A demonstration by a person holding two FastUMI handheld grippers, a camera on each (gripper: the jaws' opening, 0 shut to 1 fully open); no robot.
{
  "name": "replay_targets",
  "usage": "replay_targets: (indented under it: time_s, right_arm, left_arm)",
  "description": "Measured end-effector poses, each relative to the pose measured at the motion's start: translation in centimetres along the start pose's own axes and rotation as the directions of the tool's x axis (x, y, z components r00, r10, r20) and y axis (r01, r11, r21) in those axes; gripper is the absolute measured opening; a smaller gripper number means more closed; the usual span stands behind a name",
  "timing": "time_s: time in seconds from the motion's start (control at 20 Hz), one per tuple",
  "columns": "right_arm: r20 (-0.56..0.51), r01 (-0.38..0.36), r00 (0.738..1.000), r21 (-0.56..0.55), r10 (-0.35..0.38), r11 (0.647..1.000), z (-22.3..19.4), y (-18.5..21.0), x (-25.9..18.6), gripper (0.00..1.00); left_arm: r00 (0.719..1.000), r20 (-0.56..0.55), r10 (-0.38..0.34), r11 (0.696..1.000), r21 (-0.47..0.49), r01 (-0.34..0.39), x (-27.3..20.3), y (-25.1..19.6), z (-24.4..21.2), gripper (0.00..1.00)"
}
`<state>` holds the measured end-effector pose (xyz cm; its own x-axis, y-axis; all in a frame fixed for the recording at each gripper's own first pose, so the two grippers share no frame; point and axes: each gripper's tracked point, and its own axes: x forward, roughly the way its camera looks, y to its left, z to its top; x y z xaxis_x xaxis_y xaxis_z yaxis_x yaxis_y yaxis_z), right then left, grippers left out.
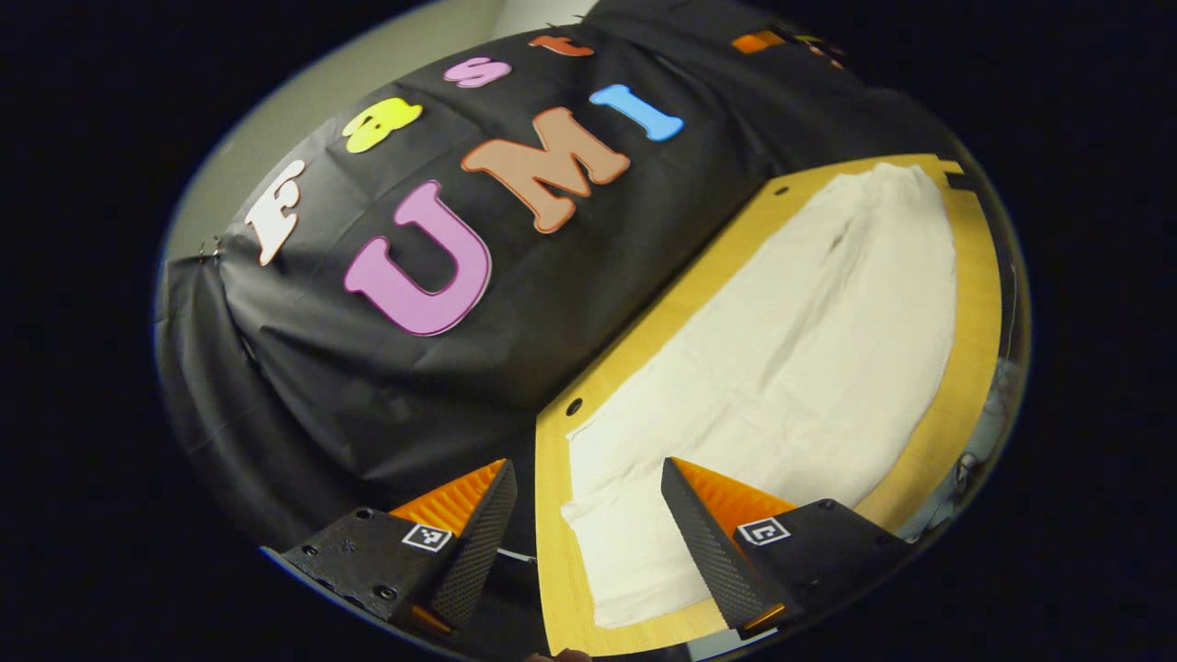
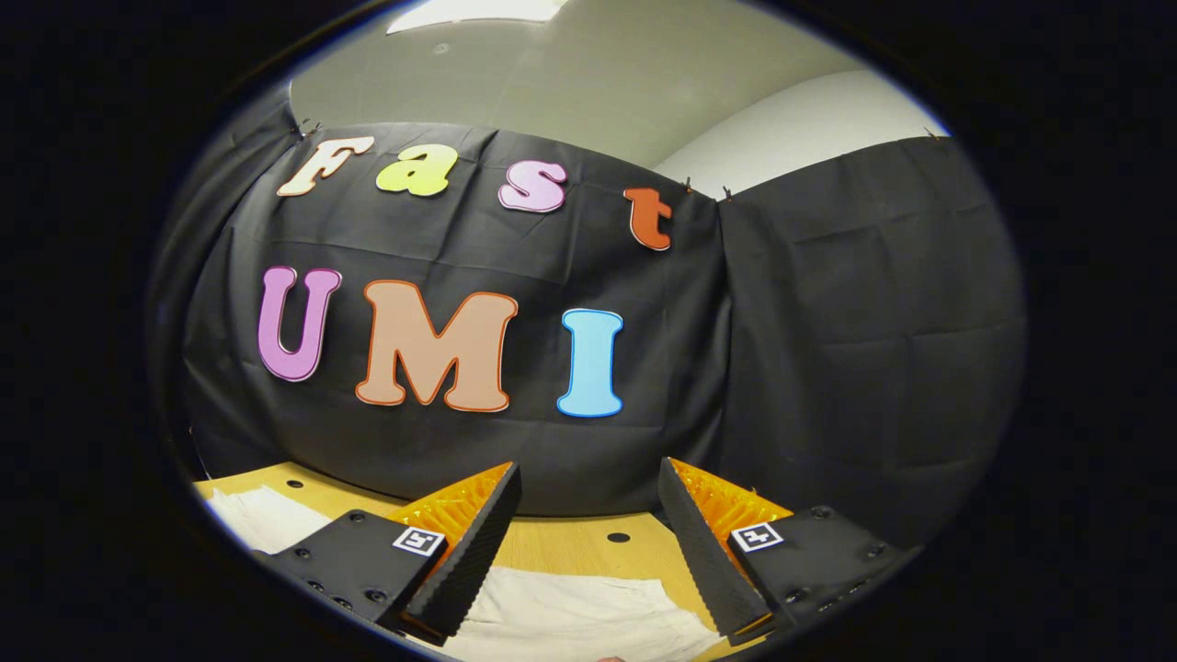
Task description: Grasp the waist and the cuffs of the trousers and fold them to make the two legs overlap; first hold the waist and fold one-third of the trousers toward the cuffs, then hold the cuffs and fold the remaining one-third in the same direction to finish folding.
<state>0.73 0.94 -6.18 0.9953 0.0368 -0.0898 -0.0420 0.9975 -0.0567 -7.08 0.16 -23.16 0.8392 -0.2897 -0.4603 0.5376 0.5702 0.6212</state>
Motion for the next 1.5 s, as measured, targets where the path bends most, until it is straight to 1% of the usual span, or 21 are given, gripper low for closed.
replay_targets:
  time_s: [0.05, 0.15, 0.3, 0.5, 0.65, 0.8, 0.85, 0.9, 0.95, 1.0, 1.15, 1.2, 1.35, 1.4, 1.5]
  right_arm:
    - [-0.004, 0.0, 1.0, -0.007, 0.0, 1.0, -0.3, 0.0, -0.1, 0.98]
    - [-0.017, 0.005, 1.0, -0.016, -0.005, 1.0, -0.9, -0.2, -0.4, 0.98]
    - [-0.044, -0.004, 0.999, -0.017, 0.003, 1.0, -1.9, 0.1, -0.6, 0.98]
    - [-0.063, -0.011, 0.998, -0.027, 0.01, 1.0, -2.8, 0.3, -0.5, 0.97]
    - [-0.066, -0.016, 0.998, -0.042, 0.013, 0.999, -3.2, 0.5, -0.3, 0.97]
    - [-0.067, -0.019, 0.998, -0.072, 0.015, 0.997, -3.3, 0.4, -0.2, 0.97]
    - [-0.064, -0.018, 0.998, -0.084, 0.013, 0.996, -3.3, 0.3, -0.2, 0.97]
    - [-0.06, -0.016, 0.998, -0.093, 0.011, 0.996, -3.2, 0.2, -0.1, 0.97]
    - [-0.059, -0.014, 0.998, -0.097, 0.009, 0.995, -3.3, 0.1, -0.1, 0.97]
    - [-0.062, -0.015, 0.998, -0.096, 0.009, 0.995, -3.3, 0.1, 0.0, 0.97]
    - [-0.075, -0.013, 0.997, -0.079, 0.007, 0.997, -3.9, 0.1, 0.2, 0.97]
    - [-0.075, -0.01, 0.997, -0.075, 0.005, 0.997, -3.9, 0.1, 0.4, 0.97]
    - [-0.076, -0.01, 0.997, -0.073, 0.004, 0.997, -4.1, 0.2, 0.6, 0.97]
    - [-0.073, -0.009, 0.997, -0.077, 0.004, 0.997, -4.1, 0.2, 0.6, 0.97]
    - [-0.079, -0.008, 0.997, -0.081, 0.002, 0.997, -4.4, 0.0, 0.7, 0.97]
  left_arm:
    - [0.999, -0.017, -0.034, 0.999, 0.037, 0.035, 0.1, -1.0, -0.9, 0.96]
    - [0.992, -0.059, -0.109, 0.987, 0.113, 0.115, 0.2, -3.2, -2.8, 0.96]
    - [0.973, -0.109, -0.202, 0.95, 0.219, 0.222, -0.2, -5.3, -5.5, 0.96]
    - [0.94, -0.185, -0.287, 0.907, 0.265, 0.328, 0.1, -6.5, -8.2, 0.96]
    - [0.909, -0.241, -0.34, 0.86, 0.312, 0.404, 0.0, -7.7, -10.2, 0.97]
    - [0.872, -0.305, -0.383, 0.795, 0.372, 0.479, -0.7, -8.7, -12.2, 0.97]
    - [0.871, -0.297, -0.392, 0.777, 0.4, 0.486, -0.9, -8.8, -12.0, 0.97]
    - [0.863, -0.306, -0.402, 0.76, 0.415, 0.501, -0.9, -9.0, -12.0, 0.92]
    - [0.854, -0.317, -0.412, 0.748, 0.418, 0.516, -0.9, -9.3, -12.1, 0.95]
    - [0.846, -0.33, -0.419, 0.735, 0.423, 0.529, -0.7, -9.5, -12.3, 0.92]
    - [0.811, -0.377, -0.446, 0.697, 0.422, 0.58, 0.0, -9.6, -12.5, 0.9]
    - [0.81, -0.38, -0.446, 0.692, 0.428, 0.582, 0.5, -9.5, -12.3, 0.92]
    - [0.818, -0.367, -0.443, 0.676, 0.464, 0.573, 1.7, -9.3, -11.9, 0.9]
    - [0.822, -0.36, -0.442, 0.676, 0.468, 0.569, 2.1, -9.2, -11.9, 0.9]
    - [0.831, -0.349, -0.432, 0.688, 0.468, 0.554, 2.9, -8.9, -11.7, 0.9]
